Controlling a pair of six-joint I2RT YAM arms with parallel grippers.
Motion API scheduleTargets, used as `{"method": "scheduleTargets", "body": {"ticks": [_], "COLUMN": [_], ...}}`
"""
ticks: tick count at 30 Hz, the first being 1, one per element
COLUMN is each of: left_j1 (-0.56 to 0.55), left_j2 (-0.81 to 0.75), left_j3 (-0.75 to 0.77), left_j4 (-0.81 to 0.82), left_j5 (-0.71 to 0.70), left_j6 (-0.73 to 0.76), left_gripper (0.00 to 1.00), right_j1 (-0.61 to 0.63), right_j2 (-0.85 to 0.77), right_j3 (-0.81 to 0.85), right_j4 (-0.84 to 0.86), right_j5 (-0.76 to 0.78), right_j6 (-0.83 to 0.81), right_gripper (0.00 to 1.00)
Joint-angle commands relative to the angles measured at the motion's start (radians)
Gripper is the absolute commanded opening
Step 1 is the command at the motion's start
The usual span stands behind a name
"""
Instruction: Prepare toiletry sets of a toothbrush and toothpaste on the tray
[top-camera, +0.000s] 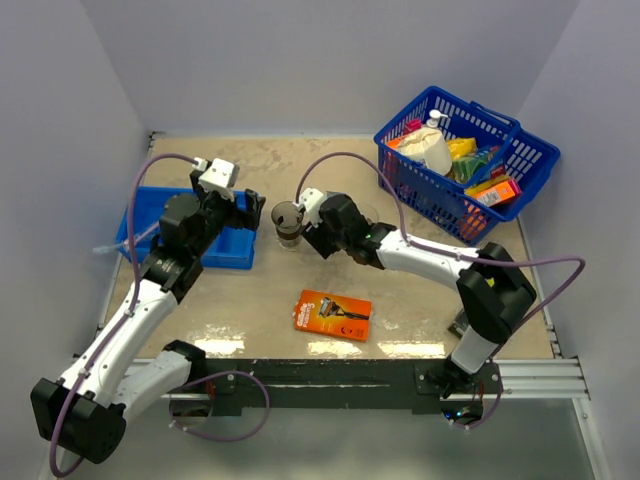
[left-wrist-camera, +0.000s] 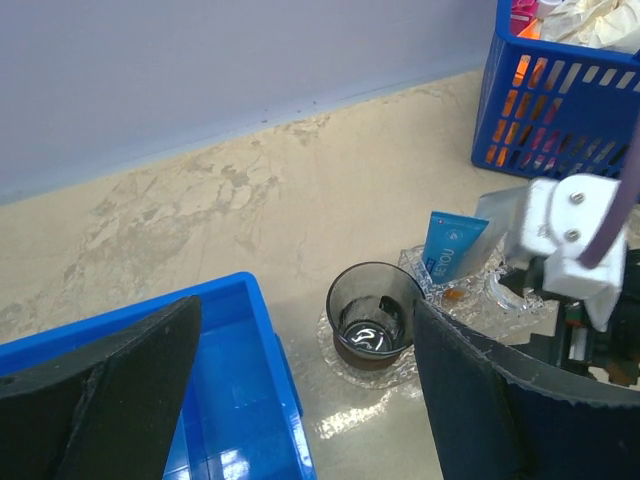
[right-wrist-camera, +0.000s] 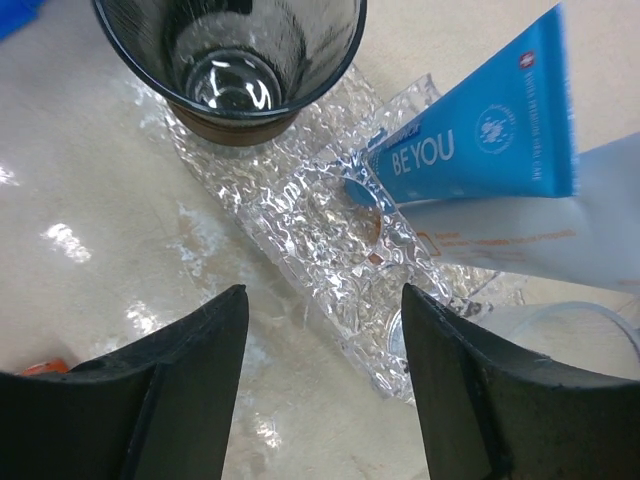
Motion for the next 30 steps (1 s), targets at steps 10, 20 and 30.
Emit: {"method": "scheduleTargets", "body": {"ticks": [10, 20, 30], "left_j1": [0.138, 0.419, 0.651], "left_j2": [0.030, 0.153, 0.259], "left_j3": [0.012, 0.052, 0.037], "left_j4": [0.035, -0.016, -0.036], "left_j5": [0.005, 0.007, -0.241], "left_j6": [0.071, 0.064, -0.102], "left_gripper": [0.90, 0.87, 0.75], "right_j1": [-0.075, -0.374, -0.414], "right_j2": [-0.289, -0.508, -0.557], "right_j3": [-0.054, -0.178, -0.170], "right_j4": [0.081, 0.127, 0.091], "right_j5": [-0.175, -0.403, -0.430], "right_j6": [0.152, 0.265, 0.272], "right_gripper": [0.62, 0.60, 0.60]}}
